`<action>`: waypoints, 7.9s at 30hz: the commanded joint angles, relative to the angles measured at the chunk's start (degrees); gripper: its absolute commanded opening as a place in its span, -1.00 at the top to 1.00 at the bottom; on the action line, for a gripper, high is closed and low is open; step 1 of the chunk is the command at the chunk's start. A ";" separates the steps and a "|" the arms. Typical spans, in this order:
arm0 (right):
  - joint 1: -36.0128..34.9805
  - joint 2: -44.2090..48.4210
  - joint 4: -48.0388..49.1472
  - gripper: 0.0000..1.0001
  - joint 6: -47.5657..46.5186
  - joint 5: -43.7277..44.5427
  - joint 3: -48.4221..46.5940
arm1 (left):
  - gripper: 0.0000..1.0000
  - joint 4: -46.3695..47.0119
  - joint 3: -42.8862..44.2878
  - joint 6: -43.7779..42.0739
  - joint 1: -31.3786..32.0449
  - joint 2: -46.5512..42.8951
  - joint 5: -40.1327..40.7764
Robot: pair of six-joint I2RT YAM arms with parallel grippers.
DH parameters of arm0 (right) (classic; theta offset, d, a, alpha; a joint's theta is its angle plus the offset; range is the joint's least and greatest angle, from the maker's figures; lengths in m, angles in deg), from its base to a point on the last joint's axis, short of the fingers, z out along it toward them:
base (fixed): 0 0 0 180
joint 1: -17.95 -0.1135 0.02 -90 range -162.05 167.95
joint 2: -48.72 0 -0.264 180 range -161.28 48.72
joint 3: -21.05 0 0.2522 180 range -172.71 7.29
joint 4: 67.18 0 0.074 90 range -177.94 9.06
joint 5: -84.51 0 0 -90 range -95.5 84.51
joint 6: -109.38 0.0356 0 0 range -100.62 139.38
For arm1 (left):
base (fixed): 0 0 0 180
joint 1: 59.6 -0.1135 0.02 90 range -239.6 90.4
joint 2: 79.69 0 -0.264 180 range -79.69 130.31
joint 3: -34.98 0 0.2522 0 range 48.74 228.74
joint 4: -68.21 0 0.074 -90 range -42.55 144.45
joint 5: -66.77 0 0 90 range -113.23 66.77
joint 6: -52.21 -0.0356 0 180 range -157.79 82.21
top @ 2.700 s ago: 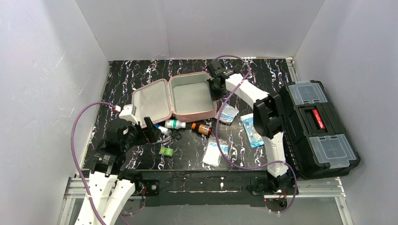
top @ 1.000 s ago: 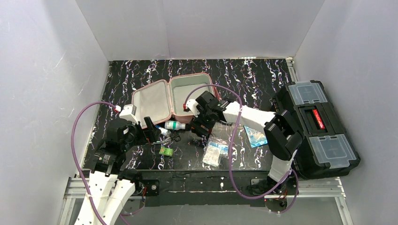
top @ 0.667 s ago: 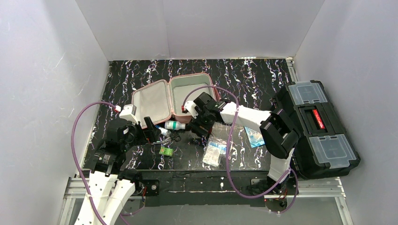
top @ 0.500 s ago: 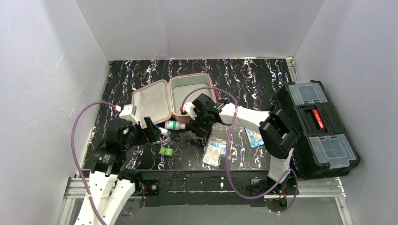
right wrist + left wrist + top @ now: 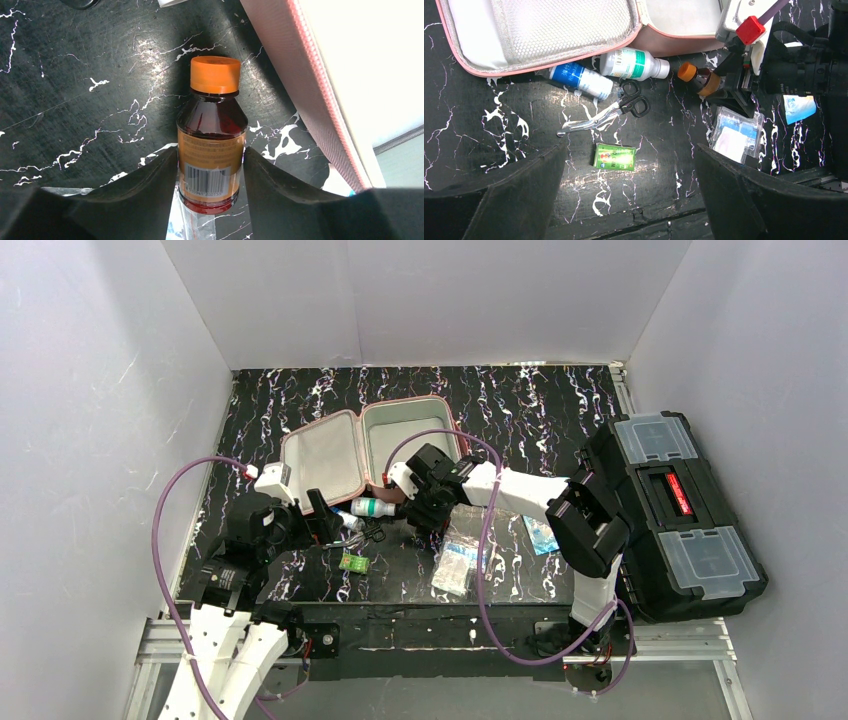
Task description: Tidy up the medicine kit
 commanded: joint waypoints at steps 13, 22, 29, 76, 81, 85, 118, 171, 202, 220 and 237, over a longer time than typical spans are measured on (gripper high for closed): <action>-1.21 6.04 0.71 0.51 3.35 -0.81 2.10 | -0.99 -0.59 0.09 -0.31 0.23 -0.31 0.71; -1.20 15.22 0.00 0.58 5.75 -2.45 4.75 | -0.99 -0.63 0.09 -0.29 0.20 -0.60 0.78; -1.21 19.88 0.47 0.60 7.47 -0.03 1.66 | -0.99 -0.56 0.06 -0.21 0.23 -0.89 0.86; 10.69 -19.54 -13.46 0.47 32.17 21.31 -41.89 | -0.99 -0.44 0.01 -0.28 0.22 -1.22 0.47; 11.09 -19.63 -13.59 0.40 33.55 21.76 -40.06 | -0.99 -0.37 -0.01 -0.29 0.21 -1.56 0.39; 11.09 -19.03 -13.77 0.18 34.37 22.52 -38.58 | -0.99 -0.37 0.00 -0.29 0.23 -1.70 0.26; 8.02 5.65 -5.51 -0.47 30.42 12.03 -17.92 | -0.99 -0.35 -0.11 -0.31 0.17 -1.33 0.27; -8.52 -19.42 -2.30 -0.66 4.54 -2.17 -36.42 | -0.99 -4.63 0.36 8.26 0.23 -2.88 24.98; -6.31 -25.27 -3.77 -0.55 2.87 -0.77 -36.98 | -0.99 -4.07 0.15 7.79 0.23 -2.92 23.84; -6.13 -22.83 -1.75 0.65 3.00 2.85 -33.21 | -0.99 -3.95 0.14 7.62 0.18 -2.65 23.37; -6.65 -9.29 -0.76 0.87 7.09 3.19 -23.50 | -0.99 -3.95 0.16 7.55 0.23 -2.30 22.73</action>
